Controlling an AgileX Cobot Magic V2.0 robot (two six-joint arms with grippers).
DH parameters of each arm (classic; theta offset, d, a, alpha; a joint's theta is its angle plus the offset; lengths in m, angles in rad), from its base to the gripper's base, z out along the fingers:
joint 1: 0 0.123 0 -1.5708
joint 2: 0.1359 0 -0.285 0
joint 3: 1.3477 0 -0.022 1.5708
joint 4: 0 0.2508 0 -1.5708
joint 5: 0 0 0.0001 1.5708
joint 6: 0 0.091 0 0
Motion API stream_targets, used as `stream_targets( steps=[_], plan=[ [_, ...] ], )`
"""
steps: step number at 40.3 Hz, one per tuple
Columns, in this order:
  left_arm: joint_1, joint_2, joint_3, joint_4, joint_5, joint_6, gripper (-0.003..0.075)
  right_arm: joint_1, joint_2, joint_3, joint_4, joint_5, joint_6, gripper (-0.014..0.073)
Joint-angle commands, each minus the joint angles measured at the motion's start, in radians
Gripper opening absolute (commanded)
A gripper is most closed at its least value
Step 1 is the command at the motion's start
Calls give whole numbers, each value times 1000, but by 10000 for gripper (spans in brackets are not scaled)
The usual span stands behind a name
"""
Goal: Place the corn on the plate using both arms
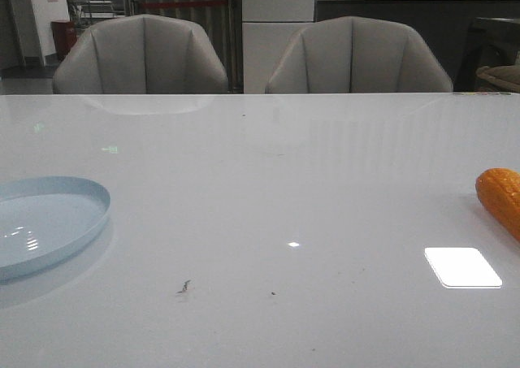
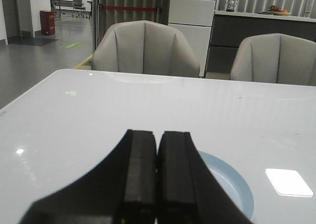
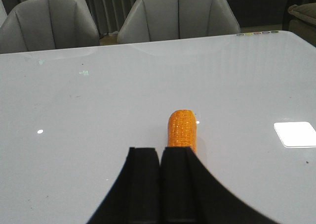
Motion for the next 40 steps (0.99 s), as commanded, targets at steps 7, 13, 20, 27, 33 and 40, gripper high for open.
stream_targets(
  steps=[7, 13, 20, 27, 33, 40],
  plan=[
    [3, 0, 38, -9, -111, -8, 94, -5, -24, -20, 3, -96, -10, 50],
    [3, 0, 38, -9, -115, -8, 94, -5, -24, -20, 3, -96, -10, 50],
    [3, 0, 38, -9, -132, -8, 94, -5, -24, -20, 3, -96, -10, 50],
    [3, 0, 36, -9, -240, -8, 94, -5, -24, -20, 3, -135, -10, 50],
    [3, 0, 21, -9, -323, -8, 94, -5, -24, -20, 3, -191, -10, 50],
    [3, 0, -56, -9, -299, -8, 94, -4, -24, -20, 4, -354, -9, 50]
  ],
)
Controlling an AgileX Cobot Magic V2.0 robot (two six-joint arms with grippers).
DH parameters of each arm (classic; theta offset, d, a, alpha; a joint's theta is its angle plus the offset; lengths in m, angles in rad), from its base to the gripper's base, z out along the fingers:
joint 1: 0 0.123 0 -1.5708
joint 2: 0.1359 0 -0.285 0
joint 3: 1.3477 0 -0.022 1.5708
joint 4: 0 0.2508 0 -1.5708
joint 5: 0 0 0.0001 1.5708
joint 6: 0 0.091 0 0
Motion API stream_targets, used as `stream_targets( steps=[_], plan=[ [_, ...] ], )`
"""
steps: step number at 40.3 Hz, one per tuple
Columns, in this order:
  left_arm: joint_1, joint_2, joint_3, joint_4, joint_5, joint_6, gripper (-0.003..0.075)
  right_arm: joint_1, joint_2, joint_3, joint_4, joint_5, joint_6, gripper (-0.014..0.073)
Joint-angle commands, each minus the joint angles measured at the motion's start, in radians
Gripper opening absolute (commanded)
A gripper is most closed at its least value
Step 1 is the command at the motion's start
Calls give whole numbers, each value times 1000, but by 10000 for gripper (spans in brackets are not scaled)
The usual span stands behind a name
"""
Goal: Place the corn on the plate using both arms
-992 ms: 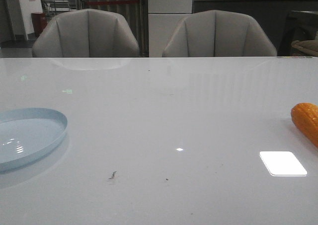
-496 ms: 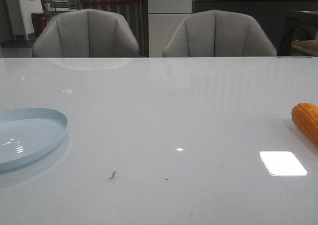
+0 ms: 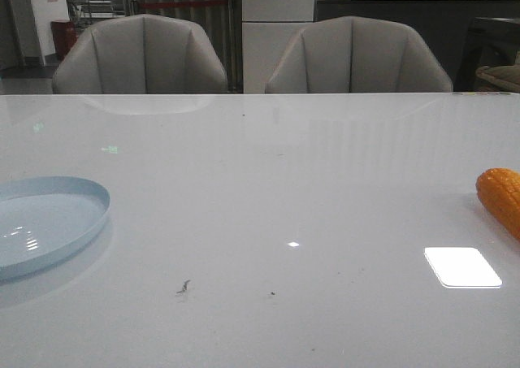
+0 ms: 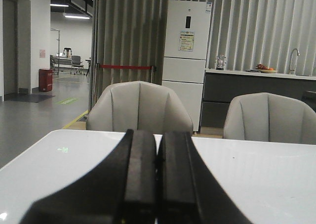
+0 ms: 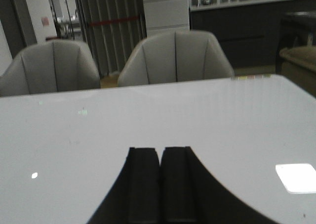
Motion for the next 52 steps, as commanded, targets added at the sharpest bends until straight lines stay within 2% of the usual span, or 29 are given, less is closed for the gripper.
stream_targets(
  steps=[1, 7, 11, 18, 29, 40, 48, 52],
  plan=[
    [3, 0, -68, -9, -63, -8, 94, -4, -24, -20, 2, -192, -9, 50],
    [3, 0, -161, 3, 66, -8, 94, -1, -24, -42, 2, -290, 0, 50],
    [3, 2, -222, 42, 73, -8, 94, 1, -23, -138, 2, -198, 11, 50],
    [3, 42, -336, 44, 123, -8, 94, 1, 27, -399, 2, 77, 11, 50],
    [3, 298, -573, 44, 213, -8, 94, 1, 325, -637, 2, 129, 11, 50],
    [3, 557, -623, 44, 262, -8, 94, 1, 605, -682, 2, 129, 11, 50],
    [3, 703, -623, 63, 362, 2, 99, 1, 735, -682, 2, 174, 11, 50],
    [3, 764, -623, 63, 395, 2, 143, 1, 777, -682, 2, 214, 11, 74]
  ],
)
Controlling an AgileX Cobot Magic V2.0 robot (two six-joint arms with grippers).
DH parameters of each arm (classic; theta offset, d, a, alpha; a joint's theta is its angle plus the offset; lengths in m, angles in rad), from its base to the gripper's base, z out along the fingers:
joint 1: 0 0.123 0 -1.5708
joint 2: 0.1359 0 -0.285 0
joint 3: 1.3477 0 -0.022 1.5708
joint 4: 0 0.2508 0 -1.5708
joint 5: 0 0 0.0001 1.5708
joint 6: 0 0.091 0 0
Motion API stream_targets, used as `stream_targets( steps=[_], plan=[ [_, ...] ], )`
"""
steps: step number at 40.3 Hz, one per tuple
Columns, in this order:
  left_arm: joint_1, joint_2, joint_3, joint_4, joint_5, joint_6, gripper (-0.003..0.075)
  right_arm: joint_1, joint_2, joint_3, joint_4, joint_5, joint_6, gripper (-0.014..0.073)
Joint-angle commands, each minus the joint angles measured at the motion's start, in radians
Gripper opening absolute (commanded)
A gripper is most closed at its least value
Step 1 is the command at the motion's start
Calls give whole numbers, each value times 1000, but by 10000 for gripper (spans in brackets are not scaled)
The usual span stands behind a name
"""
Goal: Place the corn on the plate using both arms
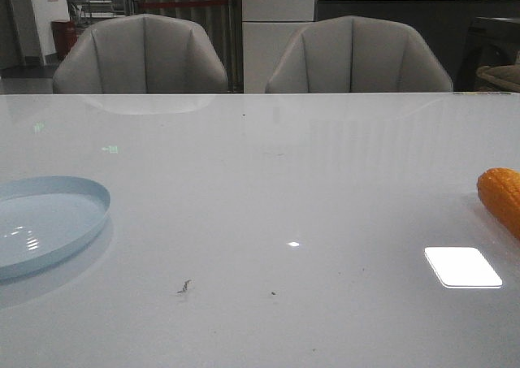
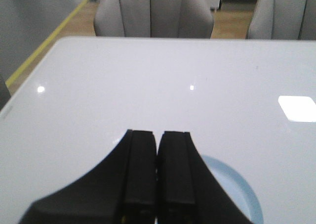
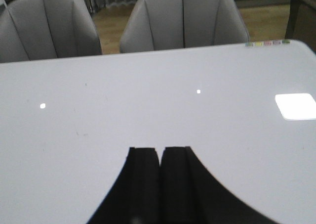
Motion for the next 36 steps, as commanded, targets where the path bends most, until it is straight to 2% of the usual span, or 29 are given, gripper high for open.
stream_targets(
  steps=[1, 4, 9, 13, 22, 28, 36],
  plan=[
    [3, 52, -37, 5, -43, 2, 161, 1, 34, -37, 0, -35, -3, 89],
    [3, 85, -37, 5, -33, 2, 256, 1, 59, -37, 0, -11, -3, 181],
    [3, 122, -37, 5, -21, 2, 407, 1, 97, -37, 0, 5, -3, 417],
    [3, 149, -37, 5, -21, 2, 450, 1, 123, -37, 0, 6, -3, 567],
    [8, 250, -68, 1, 64, -48, 450, 1, 141, -37, 0, 10, -3, 580],
    [52, 396, -154, -5, 151, -155, 450, 1, 141, -37, 0, 35, -3, 580],
    [98, 622, -303, -52, 247, -160, 449, 1, 141, -37, 0, 115, -3, 580]
  ],
)
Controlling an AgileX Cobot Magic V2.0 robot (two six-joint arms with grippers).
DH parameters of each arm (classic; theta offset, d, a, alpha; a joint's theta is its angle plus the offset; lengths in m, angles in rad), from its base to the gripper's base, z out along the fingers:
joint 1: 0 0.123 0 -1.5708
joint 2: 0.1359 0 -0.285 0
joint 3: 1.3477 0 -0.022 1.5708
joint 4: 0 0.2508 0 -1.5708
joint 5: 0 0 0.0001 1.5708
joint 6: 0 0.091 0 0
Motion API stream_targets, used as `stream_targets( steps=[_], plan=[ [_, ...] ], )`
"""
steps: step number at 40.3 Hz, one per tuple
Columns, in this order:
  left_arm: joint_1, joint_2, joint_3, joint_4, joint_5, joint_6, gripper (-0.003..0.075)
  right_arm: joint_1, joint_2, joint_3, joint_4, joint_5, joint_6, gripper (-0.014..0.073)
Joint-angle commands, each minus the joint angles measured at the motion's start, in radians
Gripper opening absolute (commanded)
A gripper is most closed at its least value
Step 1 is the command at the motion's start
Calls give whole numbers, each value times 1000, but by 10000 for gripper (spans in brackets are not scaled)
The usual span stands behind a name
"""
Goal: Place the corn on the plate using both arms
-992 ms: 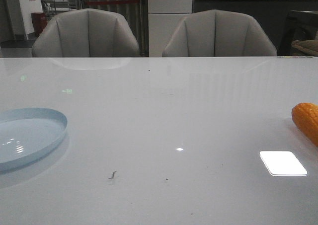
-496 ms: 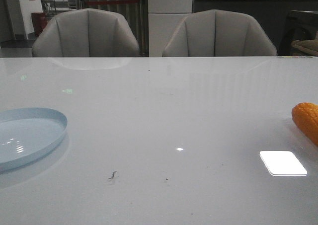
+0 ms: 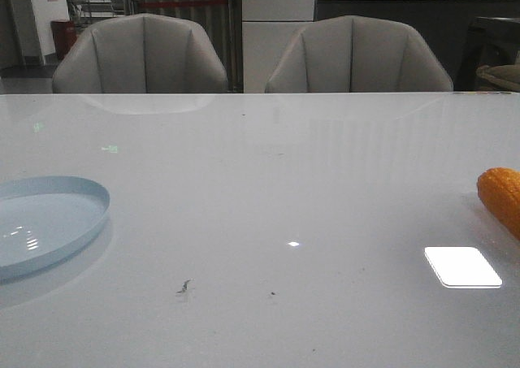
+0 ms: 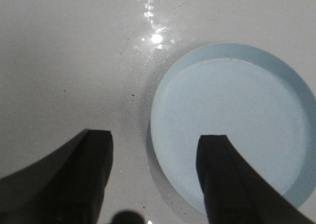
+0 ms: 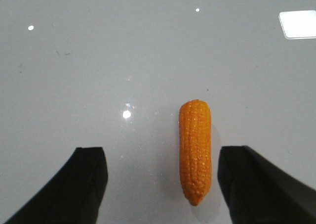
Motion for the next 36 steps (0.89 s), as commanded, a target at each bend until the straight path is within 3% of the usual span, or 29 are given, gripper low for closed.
stream_targets(
  steps=[1, 14, 29, 33, 36],
  plan=[
    [7, 84, -104, -19, 18, -15, 449, 1, -6, -37, 0, -23, -3, 580],
    [7, 375, -279, -19, 57, -15, 449, 1, -6, -37, 0, 37, -3, 580],
    [7, 547, -312, -19, 16, -15, 447, 1, -6, -37, 0, 60, -3, 580],
    [7, 560, -312, -19, 18, -15, 396, 1, -6, -37, 0, 72, -3, 580],
    [5, 562, -312, -19, 20, -15, 297, 1, -6, -37, 0, 75, -3, 580]
  ],
)
